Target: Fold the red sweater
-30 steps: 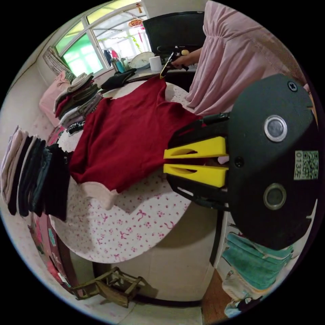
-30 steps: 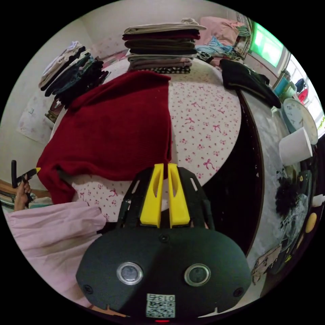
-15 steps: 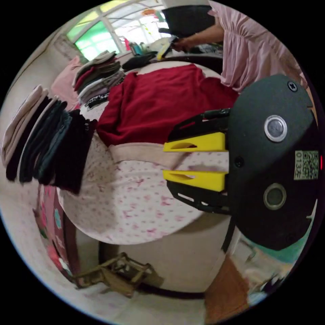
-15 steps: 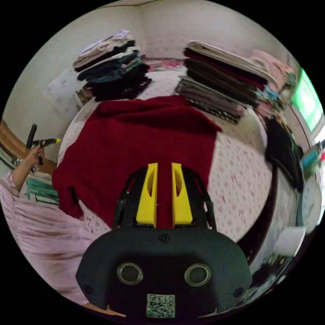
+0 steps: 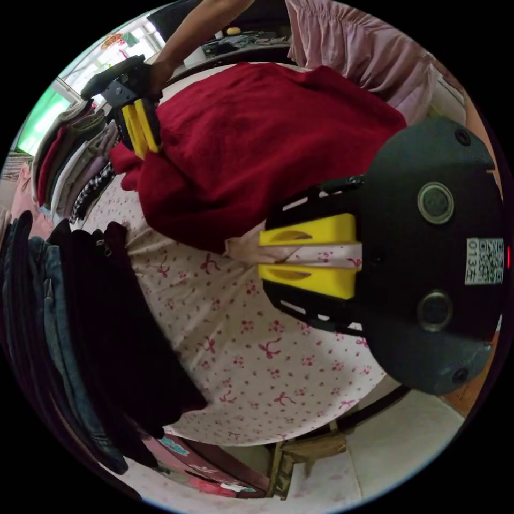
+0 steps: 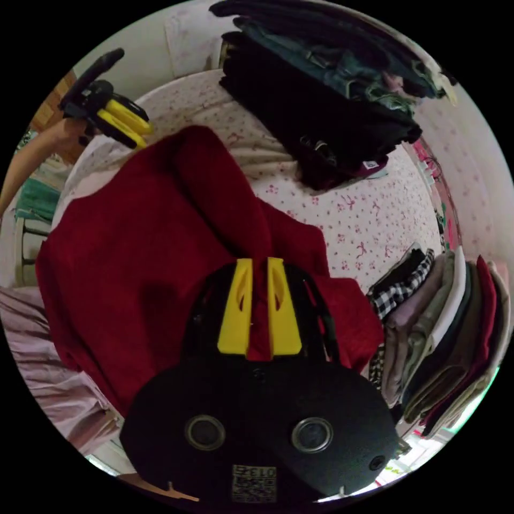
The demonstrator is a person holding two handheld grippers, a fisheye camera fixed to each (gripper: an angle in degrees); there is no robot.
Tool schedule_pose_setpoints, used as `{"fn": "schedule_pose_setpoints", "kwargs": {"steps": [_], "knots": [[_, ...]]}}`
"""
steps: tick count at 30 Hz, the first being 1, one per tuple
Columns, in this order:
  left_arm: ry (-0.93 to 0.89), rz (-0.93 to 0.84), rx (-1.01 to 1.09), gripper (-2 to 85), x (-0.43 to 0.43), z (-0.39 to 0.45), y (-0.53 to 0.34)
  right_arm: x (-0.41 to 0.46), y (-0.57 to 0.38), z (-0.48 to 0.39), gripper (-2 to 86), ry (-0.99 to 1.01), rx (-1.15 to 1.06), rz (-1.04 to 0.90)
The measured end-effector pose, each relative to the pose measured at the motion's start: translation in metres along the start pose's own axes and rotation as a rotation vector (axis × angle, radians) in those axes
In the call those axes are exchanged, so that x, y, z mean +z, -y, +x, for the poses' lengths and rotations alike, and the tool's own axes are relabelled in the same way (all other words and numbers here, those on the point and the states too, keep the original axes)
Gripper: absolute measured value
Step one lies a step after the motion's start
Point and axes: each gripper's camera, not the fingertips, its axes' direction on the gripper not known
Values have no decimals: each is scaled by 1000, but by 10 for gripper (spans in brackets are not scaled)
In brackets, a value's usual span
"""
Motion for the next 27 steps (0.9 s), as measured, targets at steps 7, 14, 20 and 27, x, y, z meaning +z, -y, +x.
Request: {"fn": "schedule_pose_setpoints", "kwargs": {"steps": [7, 14, 20, 27], "knots": [[96, 123, -94, 4, -44, 15, -27, -37, 52, 26, 40, -116, 64, 204], [-3, 98, -298, 3, -11, 4, -47, 18, 108, 62, 73, 72, 184, 116], [51, 202, -369, 3, -30, 29, -60, -55, -36, 67, 69, -14, 281, 386], [113, 275, 7, 4, -35, 143, 11, -17, -211, 86, 18, -75, 490, 169]]}}
